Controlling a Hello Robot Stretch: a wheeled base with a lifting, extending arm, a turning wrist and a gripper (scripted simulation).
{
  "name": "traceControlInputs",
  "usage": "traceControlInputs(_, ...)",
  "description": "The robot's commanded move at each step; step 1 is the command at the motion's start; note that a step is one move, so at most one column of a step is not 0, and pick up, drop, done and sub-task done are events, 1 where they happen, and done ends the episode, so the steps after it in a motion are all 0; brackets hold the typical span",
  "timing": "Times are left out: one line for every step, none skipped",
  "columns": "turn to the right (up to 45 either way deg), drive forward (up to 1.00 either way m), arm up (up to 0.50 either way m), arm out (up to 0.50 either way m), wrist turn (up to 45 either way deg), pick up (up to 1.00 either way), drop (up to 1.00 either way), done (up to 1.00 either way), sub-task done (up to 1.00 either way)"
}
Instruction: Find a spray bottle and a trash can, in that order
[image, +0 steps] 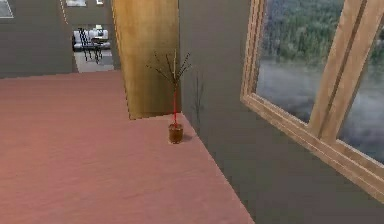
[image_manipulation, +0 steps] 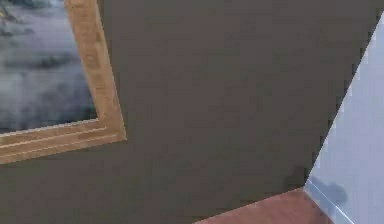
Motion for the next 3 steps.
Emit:
traceControlInputs(-15.0, 0.00, 0.00, 0.00, 0.0, 0.00, 0.00, 0.00, 0.00)
traceControlInputs(0.0, 0.60, 0.00, 0.00, 0.0, 0.00, 0.00, 0.00, 0.00)
traceControlInputs(-18.0, 0.00, 0.00, 0.00, 0.0, 0.00, 0.00, 0.00, 0.00)
